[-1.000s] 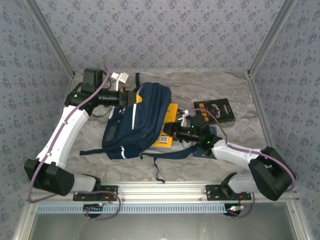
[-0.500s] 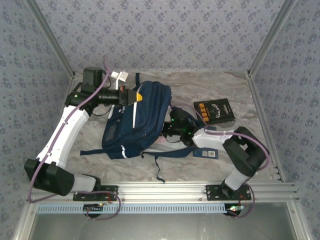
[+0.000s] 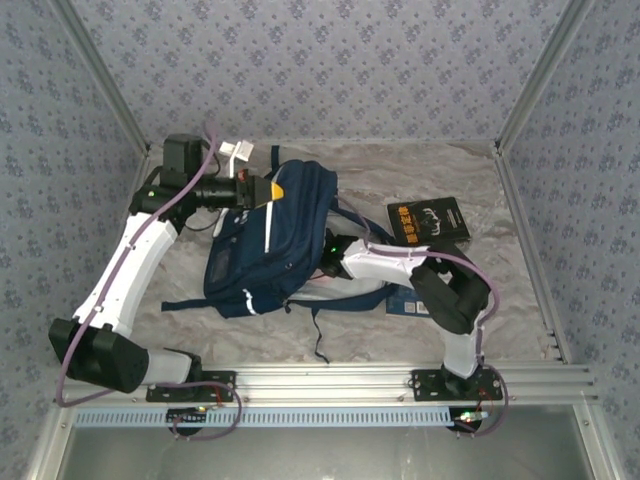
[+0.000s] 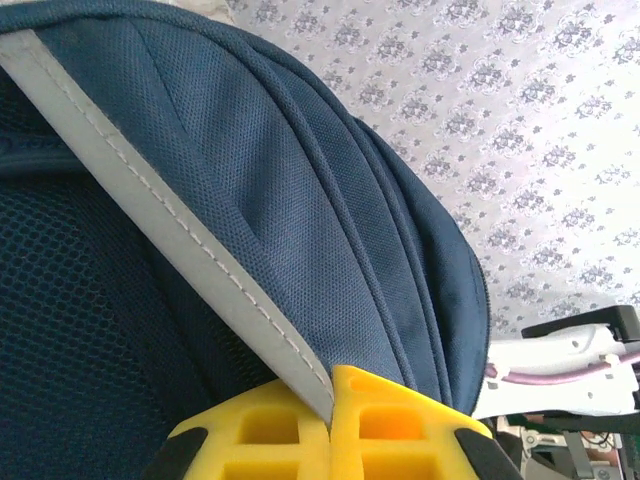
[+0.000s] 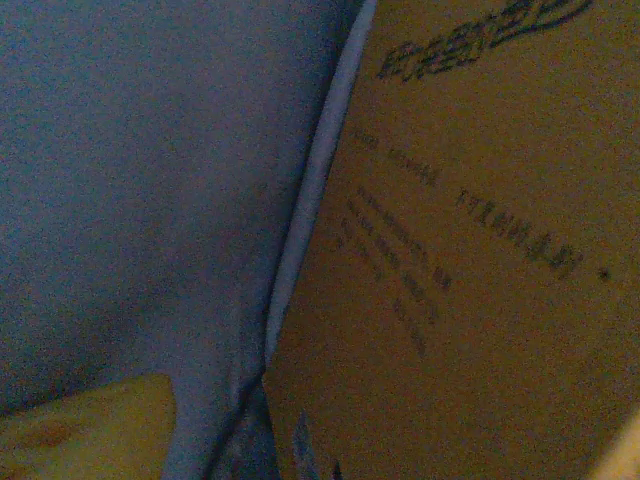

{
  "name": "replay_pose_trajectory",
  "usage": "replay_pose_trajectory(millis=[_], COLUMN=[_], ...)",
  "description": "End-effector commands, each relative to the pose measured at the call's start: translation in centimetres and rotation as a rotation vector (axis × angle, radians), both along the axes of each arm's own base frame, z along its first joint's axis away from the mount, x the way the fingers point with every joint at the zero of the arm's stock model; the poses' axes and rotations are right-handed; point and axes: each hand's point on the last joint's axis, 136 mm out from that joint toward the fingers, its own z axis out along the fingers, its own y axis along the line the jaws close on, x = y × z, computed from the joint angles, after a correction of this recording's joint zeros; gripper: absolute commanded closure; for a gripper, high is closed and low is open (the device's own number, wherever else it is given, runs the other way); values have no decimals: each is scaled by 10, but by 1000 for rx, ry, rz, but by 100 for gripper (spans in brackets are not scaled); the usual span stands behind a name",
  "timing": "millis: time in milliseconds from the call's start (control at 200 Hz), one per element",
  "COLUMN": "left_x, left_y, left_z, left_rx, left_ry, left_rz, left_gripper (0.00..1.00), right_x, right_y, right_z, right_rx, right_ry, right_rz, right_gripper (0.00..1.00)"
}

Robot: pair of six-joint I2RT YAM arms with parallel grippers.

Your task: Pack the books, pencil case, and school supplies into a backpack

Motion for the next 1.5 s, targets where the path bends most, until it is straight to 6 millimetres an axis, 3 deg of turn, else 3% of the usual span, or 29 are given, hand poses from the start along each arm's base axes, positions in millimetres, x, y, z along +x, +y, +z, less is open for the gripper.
replay_pose_trajectory(millis=[0,115,340,470,645,749,964,1139,1339,1494], left_x=[-18,-12,-8,0,16,23,33,46,54,44], left_y=[6,11,18,31,73,105,116,121,110,93], left_z=[66,63,59,42,9,-22,-64,-94,-125,-135], left_rx=[-84,-78,-65,35,302,478,729,856,897,904], left_ry=[-269,-259,-254,-245,-271,-210,-160,-125,-66,-52], left_rz=[-34,-4,37,133,364,503,510,513,456,413], left_gripper=[100,100,100,100,100,100,100,100,100,66], right_x=[-3,-6,-10,-8,-4,-7,-17,-21,-26,-20], right_y=[-37,-60,-84,-106,-167,-203,-270,-335,-397,-425], right_z=[4,11,14,15,8,13,20,-11,-68,-94], right_rx=[-119,-142,-139,-198,-322,-395,-511,-589,-712,-771], right_ry=[-92,-119,-120,-142,-144,-184,-252,-144,119,203], right_rz=[-34,-61,-72,-123,-268,-335,-443,-597,-786,-873], right_gripper=[13,9,9,13,16,16,13,13,12,11])
